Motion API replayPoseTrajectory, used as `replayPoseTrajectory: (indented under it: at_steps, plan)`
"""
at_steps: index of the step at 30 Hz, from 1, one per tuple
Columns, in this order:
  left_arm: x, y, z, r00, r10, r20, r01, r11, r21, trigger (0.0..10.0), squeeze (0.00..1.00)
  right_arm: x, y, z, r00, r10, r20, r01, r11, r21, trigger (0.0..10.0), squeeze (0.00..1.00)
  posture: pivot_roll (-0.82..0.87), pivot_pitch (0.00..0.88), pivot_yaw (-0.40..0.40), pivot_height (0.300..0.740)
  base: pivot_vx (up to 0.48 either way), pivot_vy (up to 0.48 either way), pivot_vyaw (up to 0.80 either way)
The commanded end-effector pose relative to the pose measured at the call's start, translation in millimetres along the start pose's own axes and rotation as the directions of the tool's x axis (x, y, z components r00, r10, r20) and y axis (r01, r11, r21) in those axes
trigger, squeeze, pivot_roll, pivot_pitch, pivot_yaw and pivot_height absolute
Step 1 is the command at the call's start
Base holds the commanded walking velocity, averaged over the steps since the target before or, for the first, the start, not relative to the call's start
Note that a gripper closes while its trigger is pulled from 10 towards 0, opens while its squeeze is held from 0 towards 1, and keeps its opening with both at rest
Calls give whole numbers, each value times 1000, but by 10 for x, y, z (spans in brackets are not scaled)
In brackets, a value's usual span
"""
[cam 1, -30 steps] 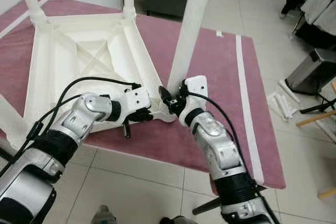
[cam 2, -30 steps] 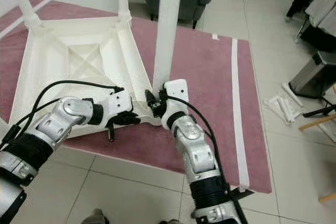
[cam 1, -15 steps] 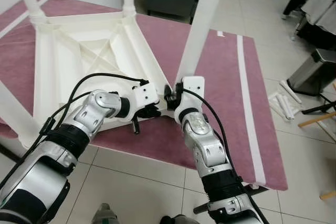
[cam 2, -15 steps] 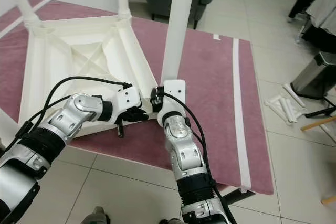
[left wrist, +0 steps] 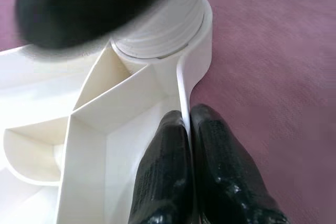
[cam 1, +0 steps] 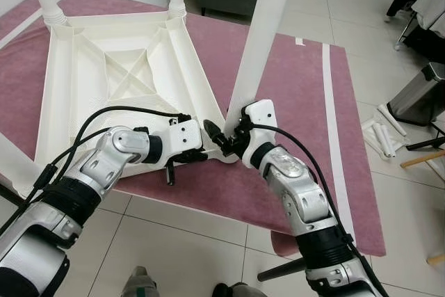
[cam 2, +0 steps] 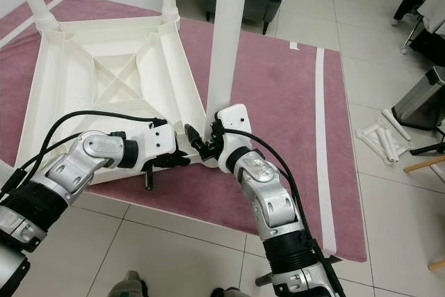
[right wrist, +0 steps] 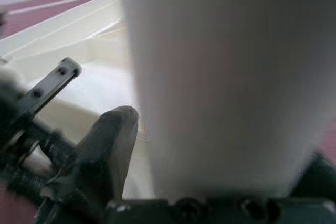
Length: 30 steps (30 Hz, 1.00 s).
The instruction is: Building children table
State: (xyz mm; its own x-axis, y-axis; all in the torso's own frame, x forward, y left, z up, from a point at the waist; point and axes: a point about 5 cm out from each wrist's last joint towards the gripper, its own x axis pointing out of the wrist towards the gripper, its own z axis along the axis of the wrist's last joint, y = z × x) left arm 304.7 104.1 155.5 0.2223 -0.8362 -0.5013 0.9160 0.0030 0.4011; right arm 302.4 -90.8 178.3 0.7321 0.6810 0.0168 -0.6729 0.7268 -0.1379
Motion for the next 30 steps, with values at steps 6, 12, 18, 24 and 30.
replayPoseTrajectory:
  at_steps: [6,12,18,24,30]
  plan:
    - [-169,-298,185,936,-352,21,343,922,181,0,0,-131,88,-5,964,265,-35,-265,964,7,10000,0,230,86,-58,740,0,0,0]
    - [-309,-415,123,922,-388,-6,383,908,172,0,0,-144,129,-18,932,359,-49,-358,933,11,10000,0,241,84,-65,740,0,0,0]
    - [-383,-505,111,928,-373,-7,370,917,147,0,0,-122,199,-14,896,442,-40,-441,897,33,9647,0,248,84,-74,740,0,0,0]
    - [-304,-440,163,950,-309,43,302,945,124,0,0,-70,200,-80,932,362,-38,-359,931,57,0,0,239,86,-72,740,0,0,0]
    - [-187,-313,231,969,-225,102,215,972,94,0,0,-15,180,-215,976,205,-74,-199,977,79,0,0,233,84,-68,740,0,0,0]
